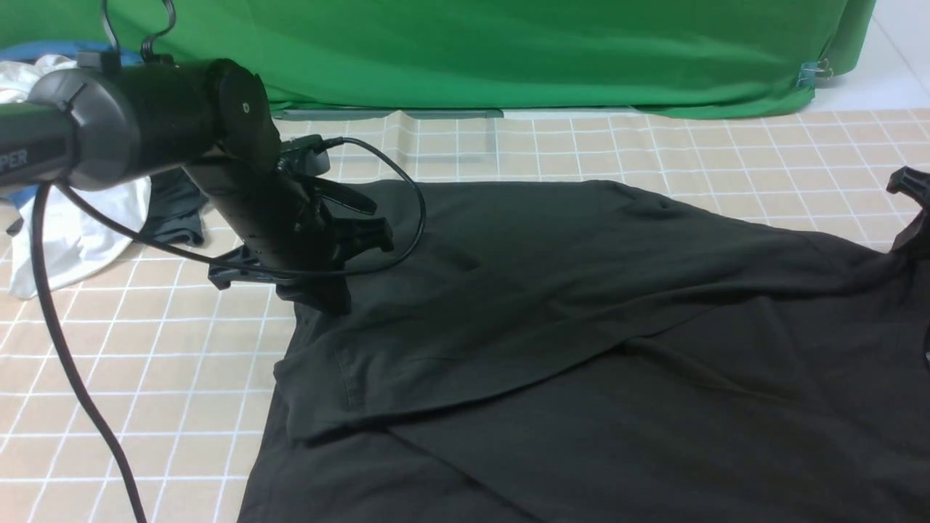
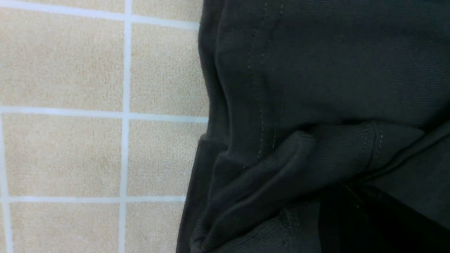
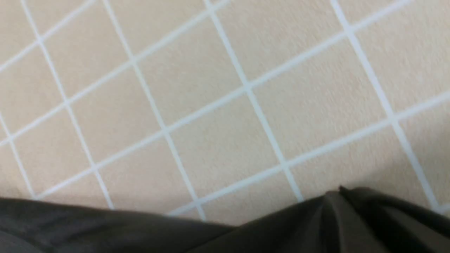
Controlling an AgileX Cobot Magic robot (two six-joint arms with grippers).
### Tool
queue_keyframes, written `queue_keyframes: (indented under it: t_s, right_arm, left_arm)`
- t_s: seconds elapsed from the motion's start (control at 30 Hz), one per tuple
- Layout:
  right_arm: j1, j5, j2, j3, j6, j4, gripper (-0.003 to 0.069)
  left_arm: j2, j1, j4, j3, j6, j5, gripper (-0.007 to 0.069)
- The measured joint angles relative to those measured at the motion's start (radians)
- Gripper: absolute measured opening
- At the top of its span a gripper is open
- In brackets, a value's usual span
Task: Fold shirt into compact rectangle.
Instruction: 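Grasp the near edge of the shirt at its hem and shoulder corners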
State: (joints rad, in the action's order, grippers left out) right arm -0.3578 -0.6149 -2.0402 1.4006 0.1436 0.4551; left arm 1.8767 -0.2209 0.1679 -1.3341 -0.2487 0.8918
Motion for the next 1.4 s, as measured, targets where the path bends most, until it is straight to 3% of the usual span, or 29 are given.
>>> queue_keyframes:
  t_s: [0.43,0.57,0.63,0.77,0.87,1.0,1.1,1.2,1.3,1.4]
  right_arm:
    - [-0.018,0.056,-0.001,0.068,0.010,0.012,0.0045]
    - [-0.018,0.061,-0.013,0.069,0.008,0.014,0.0080]
    - [-0.018,0.065,-0.017,0.069,0.005,0.013,0.0167]
    - [-0.025,-0.012,0.008,0.107,0.001,-0.025,0.0413]
    - [-0.026,-0.148,0.084,0.147,0.006,-0.081,0.0507]
    - [-0.026,-0.316,0.215,0.156,0.038,-0.097,0.0484]
    - [-0.018,-0.382,0.295,0.143,0.053,-0.102,0.0425]
    - [0.009,-0.439,0.410,0.085,0.083,-0.110,0.0318]
    - [0.036,-0.448,0.485,0.032,0.101,-0.112,0.0268]
    - [0.082,-0.448,0.583,-0.056,0.117,-0.111,0.0247]
  left_arm:
    - [0.000,0.000,0.000,0.000,0.000,0.003,0.0011]
    - [-0.004,0.000,-0.008,0.000,0.000,-0.015,0.0011]
    - [-0.024,0.000,-0.042,0.000,-0.009,-0.030,0.0011]
    - [-0.133,0.000,-0.092,-0.004,-0.037,-0.012,0.0011]
    - [-0.249,-0.006,-0.097,0.017,-0.056,0.080,0.0011]
    - [-0.378,-0.063,-0.139,0.146,-0.140,0.182,0.0011]
    - [-0.409,-0.129,-0.168,0.250,-0.202,0.227,0.0011]
    - [-0.418,-0.241,-0.168,0.405,-0.283,0.245,0.0014]
    - [-0.418,-0.288,-0.168,0.475,-0.324,0.229,0.0019]
    - [-0.420,-0.318,-0.168,0.549,-0.370,0.184,0.0098]
